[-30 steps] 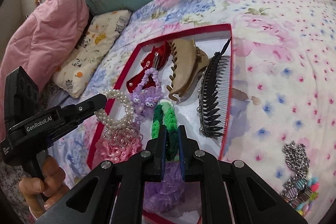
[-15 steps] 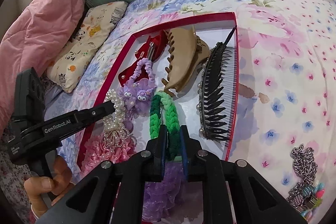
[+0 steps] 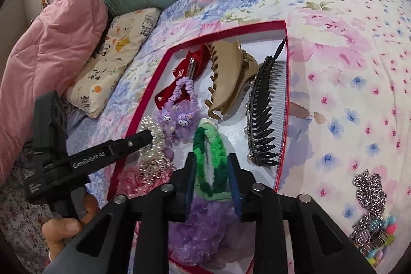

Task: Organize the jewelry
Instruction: 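Lower both items into the tray and open both tools to release them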

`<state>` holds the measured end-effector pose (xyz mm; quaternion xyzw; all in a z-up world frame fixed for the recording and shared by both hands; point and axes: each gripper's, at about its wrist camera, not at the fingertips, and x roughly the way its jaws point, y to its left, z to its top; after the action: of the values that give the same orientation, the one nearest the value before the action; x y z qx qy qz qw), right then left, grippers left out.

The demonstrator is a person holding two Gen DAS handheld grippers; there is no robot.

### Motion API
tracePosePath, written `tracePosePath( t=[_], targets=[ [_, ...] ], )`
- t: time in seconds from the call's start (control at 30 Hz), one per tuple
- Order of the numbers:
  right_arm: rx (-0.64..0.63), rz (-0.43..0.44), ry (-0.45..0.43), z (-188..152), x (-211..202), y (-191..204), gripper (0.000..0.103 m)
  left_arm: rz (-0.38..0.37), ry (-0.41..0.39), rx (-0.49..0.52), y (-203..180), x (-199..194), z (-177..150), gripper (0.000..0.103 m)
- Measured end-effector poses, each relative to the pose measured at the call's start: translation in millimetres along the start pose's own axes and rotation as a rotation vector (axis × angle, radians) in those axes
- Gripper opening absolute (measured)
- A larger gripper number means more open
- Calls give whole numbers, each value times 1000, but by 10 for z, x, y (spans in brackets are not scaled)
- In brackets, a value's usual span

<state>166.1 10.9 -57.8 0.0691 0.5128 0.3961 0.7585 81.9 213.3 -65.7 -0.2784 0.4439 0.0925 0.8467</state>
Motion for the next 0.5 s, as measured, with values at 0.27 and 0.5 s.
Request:
tracePosePath(
  t=[0.27,0.5],
  targets=[
    [5,27,-33,-27,-243,24,31,15,8,-8,-13,-20,-12,36],
    [34,37,-86,-80,-604,-88,39,-4,-17,-6,-88,-172,-76,51]
  ],
)
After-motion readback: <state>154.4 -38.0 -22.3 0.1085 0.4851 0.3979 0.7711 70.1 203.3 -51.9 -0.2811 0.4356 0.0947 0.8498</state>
